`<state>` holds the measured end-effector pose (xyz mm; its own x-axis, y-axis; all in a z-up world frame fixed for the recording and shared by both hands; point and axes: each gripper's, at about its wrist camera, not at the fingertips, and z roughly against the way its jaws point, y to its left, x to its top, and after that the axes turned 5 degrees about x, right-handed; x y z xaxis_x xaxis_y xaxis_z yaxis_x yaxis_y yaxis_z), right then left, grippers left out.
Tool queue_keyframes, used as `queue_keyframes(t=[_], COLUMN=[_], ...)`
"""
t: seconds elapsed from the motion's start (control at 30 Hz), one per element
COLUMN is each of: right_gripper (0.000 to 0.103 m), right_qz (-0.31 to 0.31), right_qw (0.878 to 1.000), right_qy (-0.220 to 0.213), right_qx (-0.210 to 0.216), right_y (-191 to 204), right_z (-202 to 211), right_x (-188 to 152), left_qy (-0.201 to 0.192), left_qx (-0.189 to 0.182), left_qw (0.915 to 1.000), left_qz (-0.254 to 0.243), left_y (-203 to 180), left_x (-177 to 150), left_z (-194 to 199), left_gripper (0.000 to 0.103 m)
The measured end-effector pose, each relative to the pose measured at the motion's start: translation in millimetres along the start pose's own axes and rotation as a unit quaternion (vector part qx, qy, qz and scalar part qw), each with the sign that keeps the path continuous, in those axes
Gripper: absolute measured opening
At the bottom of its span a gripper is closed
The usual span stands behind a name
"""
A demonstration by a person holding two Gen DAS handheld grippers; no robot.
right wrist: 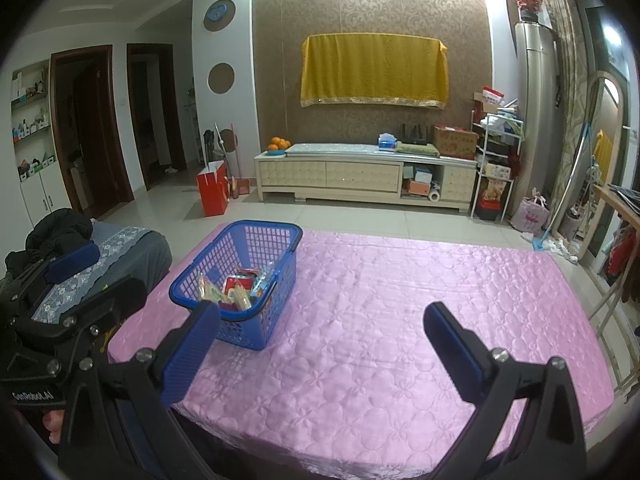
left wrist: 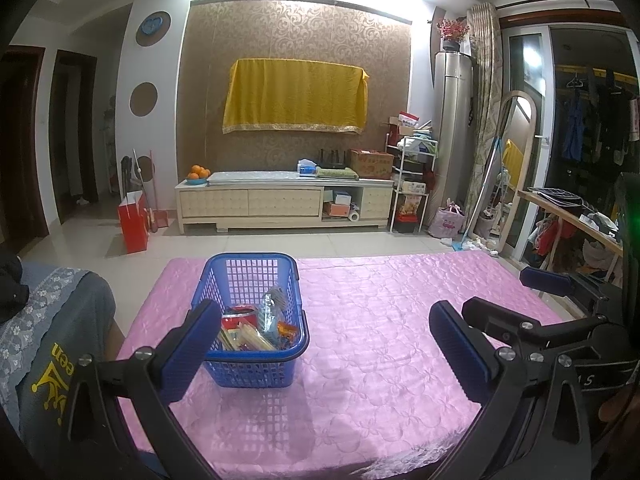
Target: Organize snacks
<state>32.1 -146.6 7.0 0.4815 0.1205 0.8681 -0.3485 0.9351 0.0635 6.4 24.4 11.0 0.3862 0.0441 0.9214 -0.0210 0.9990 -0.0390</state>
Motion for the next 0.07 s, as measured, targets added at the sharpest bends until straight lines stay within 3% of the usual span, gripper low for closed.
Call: queue_keyframes(t=[0.07], right_gripper=[0.103], right_qz=[0.0], right_qw=[1.0], right_qy=[0.001], right_qx=[0.0], right_y=[-0.6], right_z=[-1.1], right_x=[0.2], left_qy=[0.0], left_qx=[0.0], left_qw=[1.0], left_qz=[0.0], left_y=[0.2], left_x=[-0.2], left_z=[0.1], left_gripper=[0.103])
